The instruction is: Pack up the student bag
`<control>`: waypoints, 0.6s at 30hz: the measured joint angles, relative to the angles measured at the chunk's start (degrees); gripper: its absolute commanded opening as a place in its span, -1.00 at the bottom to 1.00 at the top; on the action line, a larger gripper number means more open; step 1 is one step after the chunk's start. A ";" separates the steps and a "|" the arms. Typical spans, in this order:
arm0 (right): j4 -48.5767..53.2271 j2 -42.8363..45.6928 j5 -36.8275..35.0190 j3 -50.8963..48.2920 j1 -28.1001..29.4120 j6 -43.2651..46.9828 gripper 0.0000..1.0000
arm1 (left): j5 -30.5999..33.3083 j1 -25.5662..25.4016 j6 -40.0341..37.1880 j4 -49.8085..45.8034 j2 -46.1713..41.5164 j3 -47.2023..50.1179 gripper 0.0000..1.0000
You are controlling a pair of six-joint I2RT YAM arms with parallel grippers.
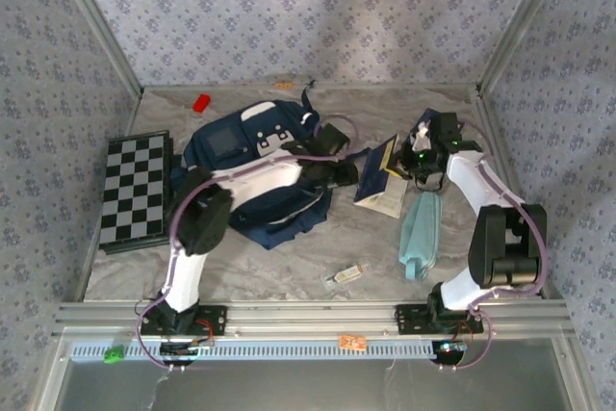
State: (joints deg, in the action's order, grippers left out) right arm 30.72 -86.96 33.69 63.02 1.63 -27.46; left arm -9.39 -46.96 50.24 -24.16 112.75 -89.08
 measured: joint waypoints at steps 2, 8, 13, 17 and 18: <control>0.44 1.75 1.11 1.86 0.37 -0.39 -1.00 | -1.16 2.62 1.36 3.02 -8.22 5.88 0.24; 0.42 5.60 5.20 7.54 4.48 -3.10 -1.00 | -6.21 10.40 6.08 14.71 -23.32 18.69 0.44; -2.99 6.34 8.59 9.66 9.22 -7.56 -1.00 | -12.50 15.50 10.19 24.92 -24.68 27.65 0.53; -7.39 6.19 10.45 9.66 12.55 -12.48 -1.00 | -16.85 16.98 13.20 32.06 -24.46 31.12 0.54; -8.48 6.14 10.78 9.66 13.14 -13.55 -1.00 | -17.75 16.96 13.88 34.14 -24.46 31.39 0.53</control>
State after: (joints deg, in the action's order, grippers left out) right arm 22.24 -80.82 44.47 72.69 14.76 -41.01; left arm -27.14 -30.00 64.12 9.98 88.29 -57.69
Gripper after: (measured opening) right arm 0.051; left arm 0.770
